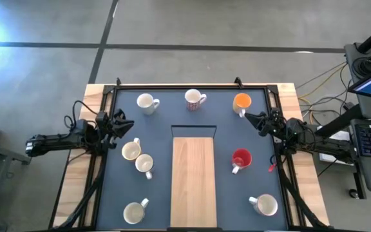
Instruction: Place coffee mugs
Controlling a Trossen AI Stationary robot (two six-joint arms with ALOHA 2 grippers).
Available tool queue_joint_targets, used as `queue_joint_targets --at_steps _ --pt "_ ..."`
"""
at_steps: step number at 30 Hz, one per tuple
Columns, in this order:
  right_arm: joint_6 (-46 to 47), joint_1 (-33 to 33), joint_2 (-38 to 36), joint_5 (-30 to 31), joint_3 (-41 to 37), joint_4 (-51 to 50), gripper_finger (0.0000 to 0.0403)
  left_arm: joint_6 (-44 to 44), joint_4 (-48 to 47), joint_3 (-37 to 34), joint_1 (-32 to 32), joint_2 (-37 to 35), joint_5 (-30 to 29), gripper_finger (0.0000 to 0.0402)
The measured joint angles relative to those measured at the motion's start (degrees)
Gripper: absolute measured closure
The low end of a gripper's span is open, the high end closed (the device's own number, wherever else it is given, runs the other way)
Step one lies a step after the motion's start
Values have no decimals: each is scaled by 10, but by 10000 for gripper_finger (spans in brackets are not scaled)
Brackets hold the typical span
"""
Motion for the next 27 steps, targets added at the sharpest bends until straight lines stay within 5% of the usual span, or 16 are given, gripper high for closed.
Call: queue_joint_targets --at_steps 17,22,27 --pt "0 0 0 0 0 0 337 -27 3 5 0 0 -102 361" --pt "0 0 0 0 0 0 337 -30 -92 64 0 15 -101 361" --pt "0 0 0 0 0 0 337 -44 -286 162 0 68 -86 361"
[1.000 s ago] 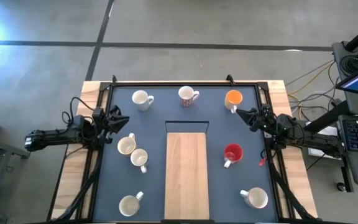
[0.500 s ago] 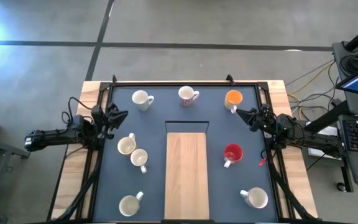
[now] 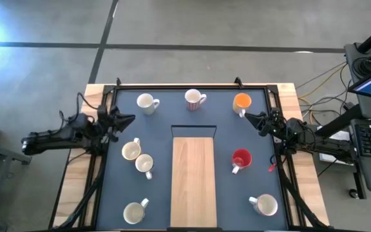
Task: Place coffee mugs
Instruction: Put the top blue mug on the shelf
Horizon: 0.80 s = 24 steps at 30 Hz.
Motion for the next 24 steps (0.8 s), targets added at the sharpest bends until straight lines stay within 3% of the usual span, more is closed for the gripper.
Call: queue_joint_targets --at_steps 6,11,20,24 --pt "0 0 0 0 0 0 337 -27 -231 116 0 95 59 361" --pt "0 0 0 0 0 0 337 -33 -340 184 0 170 139 361" --pt "0 0 0 0 0 0 337 -26 -370 215 -28 236 243 361" --pt "0 0 0 0 0 0 337 -38 -369 215 -66 256 252 361"
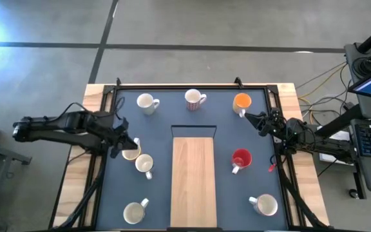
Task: Place coffee mugs
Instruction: Put the top blue mug on the shelf
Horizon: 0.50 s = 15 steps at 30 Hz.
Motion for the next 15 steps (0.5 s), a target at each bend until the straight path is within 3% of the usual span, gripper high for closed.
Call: queue_joint_targets --at_steps 8,15 --pt "0 0 0 0 0 0 337 -65 2 22 -86 56 -65 361" --pt "0 0 0 0 0 0 337 -119 11 78 -152 150 -130 361"
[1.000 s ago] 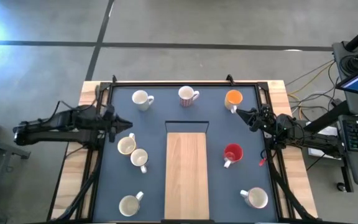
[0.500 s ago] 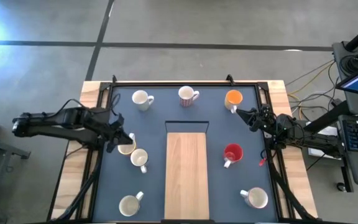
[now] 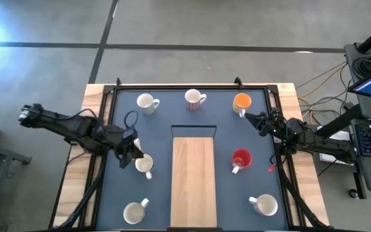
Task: Place coffee mugs
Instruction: Put the top blue mug on the shelf
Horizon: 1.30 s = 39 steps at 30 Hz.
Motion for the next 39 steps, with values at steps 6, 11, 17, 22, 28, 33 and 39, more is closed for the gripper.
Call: queue_joint_targets --at_steps 6,11,17,22,28,33,39 --pt "0 0 0 0 0 0 337 -59 -2 46 -29 97 -34 356" --pt "0 0 0 0 0 0 337 -101 -17 80 -34 165 -37 318" --pt "0 0 0 0 0 0 337 -137 -36 120 -45 231 -38 260" --pt "0 0 0 0 0 0 337 -170 -87 155 -61 284 -39 245" --pt "0 0 0 0 0 0 337 -222 -136 188 -72 338 -63 245" --pt "0 0 0 0 0 0 337 -239 -184 207 -73 376 -70 246" --pt "0 0 0 0 0 0 337 -235 -196 218 -73 409 -83 260"
